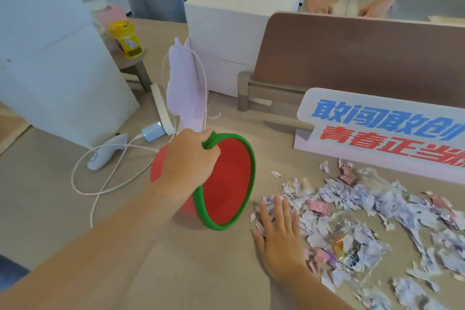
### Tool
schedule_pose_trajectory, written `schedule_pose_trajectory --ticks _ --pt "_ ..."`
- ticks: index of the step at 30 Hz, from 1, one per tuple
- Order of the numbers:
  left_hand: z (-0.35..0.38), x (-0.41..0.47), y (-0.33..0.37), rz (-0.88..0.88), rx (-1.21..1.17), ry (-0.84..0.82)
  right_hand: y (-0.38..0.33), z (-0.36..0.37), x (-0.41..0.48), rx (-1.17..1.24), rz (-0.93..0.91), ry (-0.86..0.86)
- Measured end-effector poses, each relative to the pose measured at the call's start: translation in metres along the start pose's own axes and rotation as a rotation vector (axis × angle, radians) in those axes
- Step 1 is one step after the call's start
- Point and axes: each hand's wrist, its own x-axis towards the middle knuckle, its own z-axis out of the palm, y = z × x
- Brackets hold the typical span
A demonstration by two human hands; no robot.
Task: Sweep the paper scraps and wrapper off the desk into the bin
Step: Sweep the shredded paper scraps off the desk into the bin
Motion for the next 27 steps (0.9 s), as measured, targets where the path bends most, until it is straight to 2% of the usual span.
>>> schedule_pose_trajectory --ticks 4,7,10,13,15,18,21,23,27 --pt "0.002 0.011 0.003 -0.067 -0.049 -0.007 0.007 -0.004 0.023 0.046 0.130 0.003" --pt "-0.002 0.017 0.004 -0.115 -0.072 0.002 0.007 -0.020 0.051 0.135 0.116 0.070" --pt "-0.008 0.024 0.002 -0.161 -0.115 -0.005 0.012 -0.034 0.091 0.232 0.125 -0.023" --pt "-0.012 0.030 -0.001 -0.211 -0.152 0.005 0.009 -0.030 0.103 0.184 0.025 -0.163" --pt "-0.015 0.032 -0.001 -0.231 -0.179 0.013 0.001 -0.022 0.090 0.079 -0.051 -0.193" --pt "-0.017 0.031 -0.002 -0.252 -0.179 -0.014 -0.006 -0.013 0.062 0.035 -0.121 -0.080" --pt "-0.018 0.026 -0.003 -0.238 -0.210 -0.036 -0.001 -0.012 0.055 0.103 -0.157 0.085" --pt "-0.020 0.021 -0.005 -0.227 -0.243 -0.028 0.005 -0.009 0.056 0.088 -0.168 0.096" --pt "-0.024 0.008 -0.006 -0.211 -0.289 -0.039 0.003 -0.022 0.062 -0.005 -0.166 -0.077"
